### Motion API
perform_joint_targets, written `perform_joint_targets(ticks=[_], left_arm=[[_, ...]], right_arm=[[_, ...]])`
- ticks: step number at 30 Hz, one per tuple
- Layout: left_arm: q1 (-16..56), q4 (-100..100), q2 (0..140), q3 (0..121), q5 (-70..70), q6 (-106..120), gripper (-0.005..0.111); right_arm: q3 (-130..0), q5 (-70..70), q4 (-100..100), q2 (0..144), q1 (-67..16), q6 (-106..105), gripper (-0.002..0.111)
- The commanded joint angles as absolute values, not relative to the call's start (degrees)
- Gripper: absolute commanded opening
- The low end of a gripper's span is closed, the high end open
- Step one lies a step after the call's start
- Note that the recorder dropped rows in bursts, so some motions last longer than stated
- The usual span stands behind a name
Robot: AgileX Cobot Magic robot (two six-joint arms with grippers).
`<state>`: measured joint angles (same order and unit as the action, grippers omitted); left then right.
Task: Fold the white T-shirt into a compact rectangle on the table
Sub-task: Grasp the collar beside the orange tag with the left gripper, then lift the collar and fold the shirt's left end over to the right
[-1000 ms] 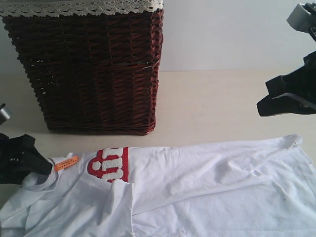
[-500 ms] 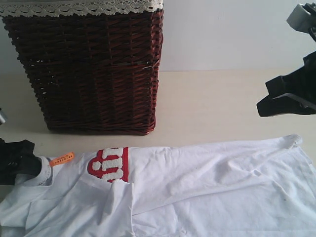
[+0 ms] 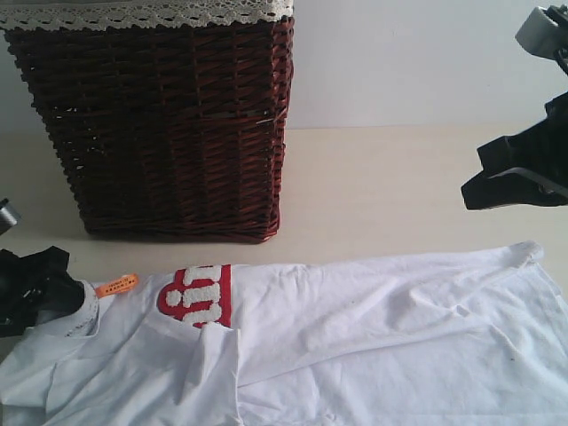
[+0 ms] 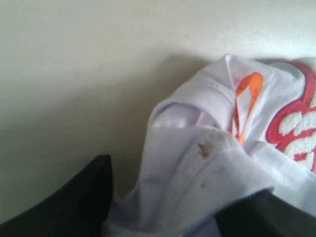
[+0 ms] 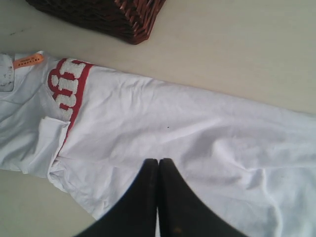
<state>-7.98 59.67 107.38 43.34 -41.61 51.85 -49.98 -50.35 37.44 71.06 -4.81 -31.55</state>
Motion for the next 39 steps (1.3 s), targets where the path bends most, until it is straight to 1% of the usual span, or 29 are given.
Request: perform_joint_targets(ticks=[1,3,7,13,21,35,39], left_arm=[[-7.88,58.04,109.23,42.89,-39.63,52.27,0.046],[-7.88,57.56,109.23,43.59,-41.1,52.27,0.033],[-7.88,56.6,109.23,44.67,-45.27,54.01,-0.001],[-7.88,55.57,108.53,45.99,-46.15,50.58,0.0],[-8.02,49.19,102.0,48.91,-45.78,41.42,0.0],[-7.79,57.77,91.74,52.66,-55.61,39.96,0.0],[-5.08,59.18,90.42,52.66,-55.5,38.7,0.0]], right_arm=[[-50.15,-49.99,37.16,70.64,-4.67,-31.84,0.0],[-50.15,-49.99,37.16,70.64,-4.67,-31.84,0.0],[-50.15,-49.99,37.16,70.64,-4.67,-31.84,0.0],[-50.15,-49.99,37.16,70.64,-4.67,-31.84,0.0],[-50.15,-49.77,37.16,70.64,-4.67,-31.84,0.0],[-50.15,-49.65,37.58,70.64,-4.67,-31.84,0.0],[-50.15,-49.65,37.58,70.64,-4.67,-31.84,0.0]])
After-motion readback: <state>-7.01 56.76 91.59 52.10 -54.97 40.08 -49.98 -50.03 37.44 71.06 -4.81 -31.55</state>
